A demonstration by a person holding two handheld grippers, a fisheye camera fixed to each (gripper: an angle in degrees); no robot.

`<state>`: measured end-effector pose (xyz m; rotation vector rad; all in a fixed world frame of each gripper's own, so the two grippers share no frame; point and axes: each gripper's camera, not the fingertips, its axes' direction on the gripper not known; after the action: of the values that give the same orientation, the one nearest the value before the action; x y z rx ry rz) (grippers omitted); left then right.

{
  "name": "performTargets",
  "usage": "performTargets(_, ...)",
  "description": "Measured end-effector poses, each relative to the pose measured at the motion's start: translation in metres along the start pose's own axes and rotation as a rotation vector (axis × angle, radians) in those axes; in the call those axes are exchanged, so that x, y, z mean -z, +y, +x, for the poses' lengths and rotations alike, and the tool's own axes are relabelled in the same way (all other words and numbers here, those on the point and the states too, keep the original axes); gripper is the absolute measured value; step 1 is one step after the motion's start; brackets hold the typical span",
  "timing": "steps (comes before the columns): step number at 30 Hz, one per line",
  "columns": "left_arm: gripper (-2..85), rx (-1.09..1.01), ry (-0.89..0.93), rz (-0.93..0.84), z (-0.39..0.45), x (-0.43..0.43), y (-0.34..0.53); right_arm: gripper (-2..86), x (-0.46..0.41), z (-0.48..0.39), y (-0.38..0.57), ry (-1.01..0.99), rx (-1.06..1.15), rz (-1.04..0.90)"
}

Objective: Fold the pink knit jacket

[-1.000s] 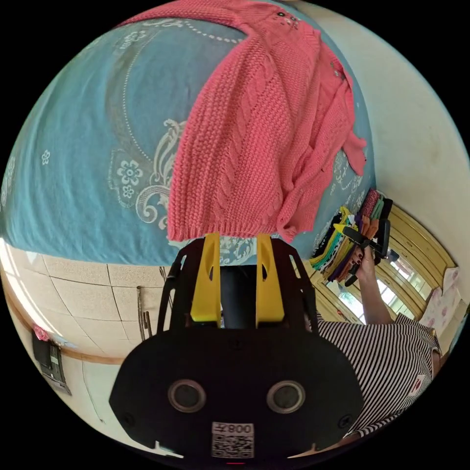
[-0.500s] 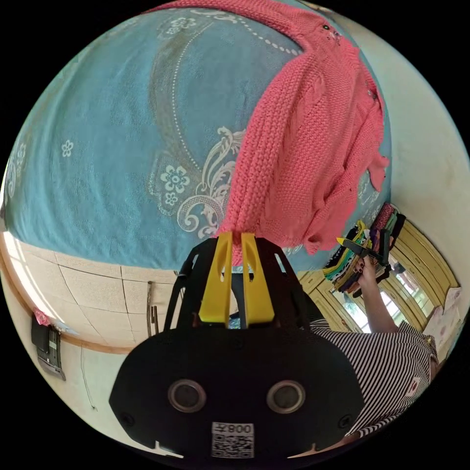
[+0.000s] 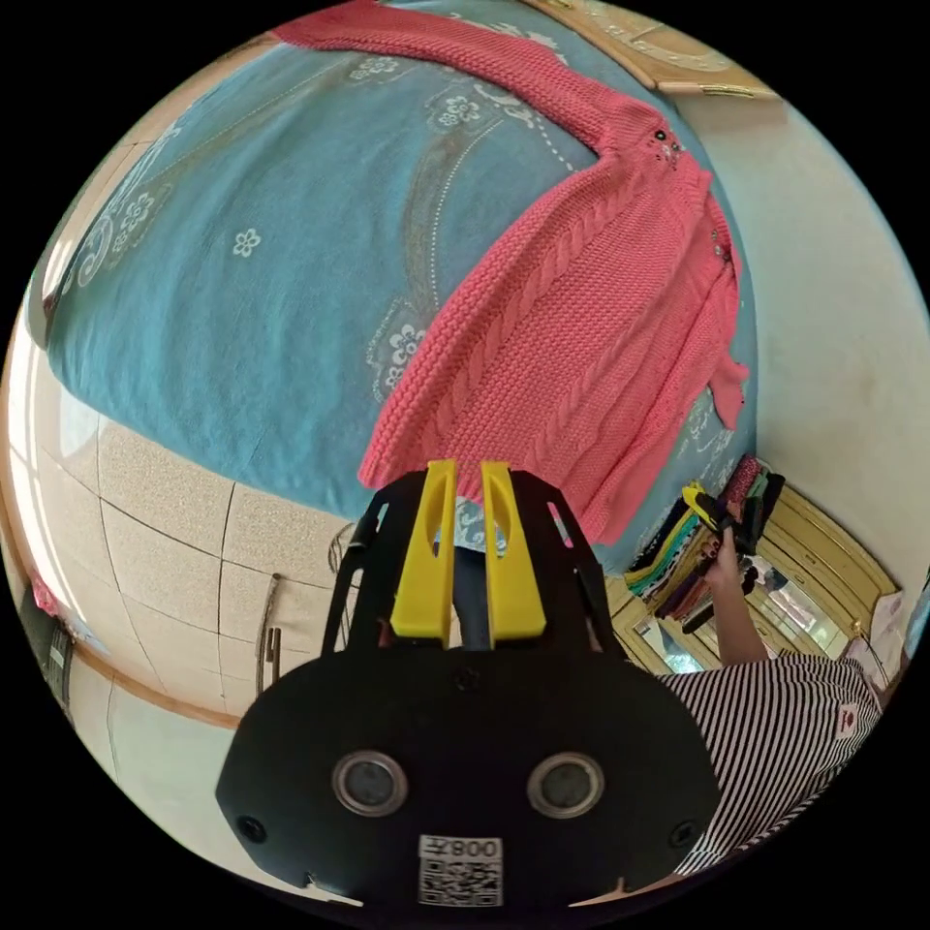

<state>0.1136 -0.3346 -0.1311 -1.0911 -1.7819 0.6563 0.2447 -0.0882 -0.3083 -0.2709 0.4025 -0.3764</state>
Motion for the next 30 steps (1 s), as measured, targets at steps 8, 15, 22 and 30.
performTargets(8,6.8,-0.352,0.23,-0.048,0.1,-0.081,-0.056,10.2,0.028,-0.171,-0.167,0.654,0.524,0.067)
performTargets(15,9.5,-0.625,0.243,-0.009,0.215,-0.155,-0.133,9.0,-0.025,-0.186,-0.192,0.834,0.599,-0.007)
performTargets(22,2.6,-0.773,-0.072,-0.032,0.28,-0.226,-0.174,3.9,-0.022,-0.198,-0.179,0.854,0.663,0.017)
performTargets(30,1.3,-0.453,0.148,0.194,0.156,-0.167,-0.191,2.8,0.096,-0.177,-0.178,0.7,0.517,0.183)
